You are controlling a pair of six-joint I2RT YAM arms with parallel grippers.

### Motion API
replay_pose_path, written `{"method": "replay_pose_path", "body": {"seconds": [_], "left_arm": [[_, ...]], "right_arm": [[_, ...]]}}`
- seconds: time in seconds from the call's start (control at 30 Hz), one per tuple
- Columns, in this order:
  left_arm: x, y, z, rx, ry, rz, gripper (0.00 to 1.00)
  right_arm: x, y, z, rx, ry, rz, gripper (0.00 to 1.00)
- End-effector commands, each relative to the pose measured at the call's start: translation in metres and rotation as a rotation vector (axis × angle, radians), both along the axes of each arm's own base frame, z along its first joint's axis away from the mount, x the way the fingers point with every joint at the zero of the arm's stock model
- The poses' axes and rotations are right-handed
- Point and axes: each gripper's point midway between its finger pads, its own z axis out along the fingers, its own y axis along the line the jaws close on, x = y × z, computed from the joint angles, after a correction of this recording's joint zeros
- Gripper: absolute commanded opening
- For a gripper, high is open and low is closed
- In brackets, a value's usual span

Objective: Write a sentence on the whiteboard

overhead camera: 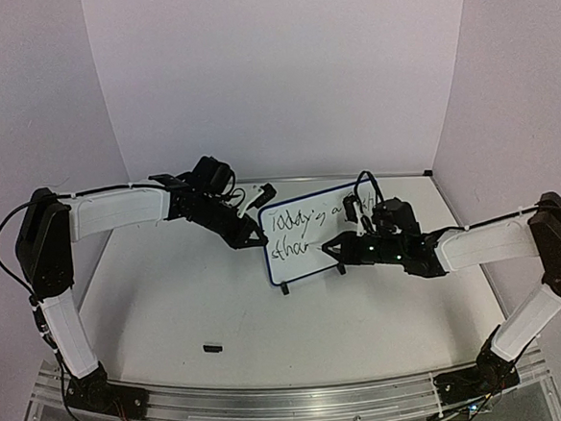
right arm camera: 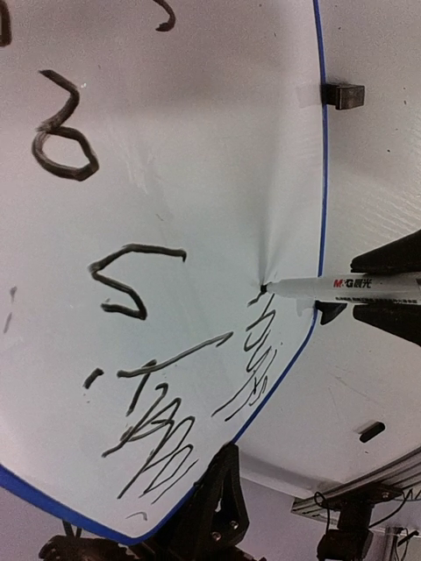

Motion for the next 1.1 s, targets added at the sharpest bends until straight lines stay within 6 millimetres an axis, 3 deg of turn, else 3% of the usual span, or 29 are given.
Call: {"method": "replay_pose_path", "body": {"seconds": [0.0,0.33,0.6,1.07], "left_arm": [[-0.007,-0.005,0.005,0.008,0.002,-0.029,0.00],[-0.007,-0.005,0.004,0.011,0.002,-0.030,0.00],[-0.007,-0.005,0.004,0.013,0.001,-0.030,0.00],[-0.008,-0.006,0.004,0.016,-0.001,-0.032,0.00]], "right_arm": [[0.009,-0.003,0.027,0.040,-0.065,-0.041,0.00],[0.010,-0.012,0.015,0.029,-0.036,-0.085,0.00],[0.001,-0.019,0.024,0.042,-0.055,-0.080,0.00],[0.003,-0.008,0.015,0.035,-0.033,-0.037,0.00]]}}
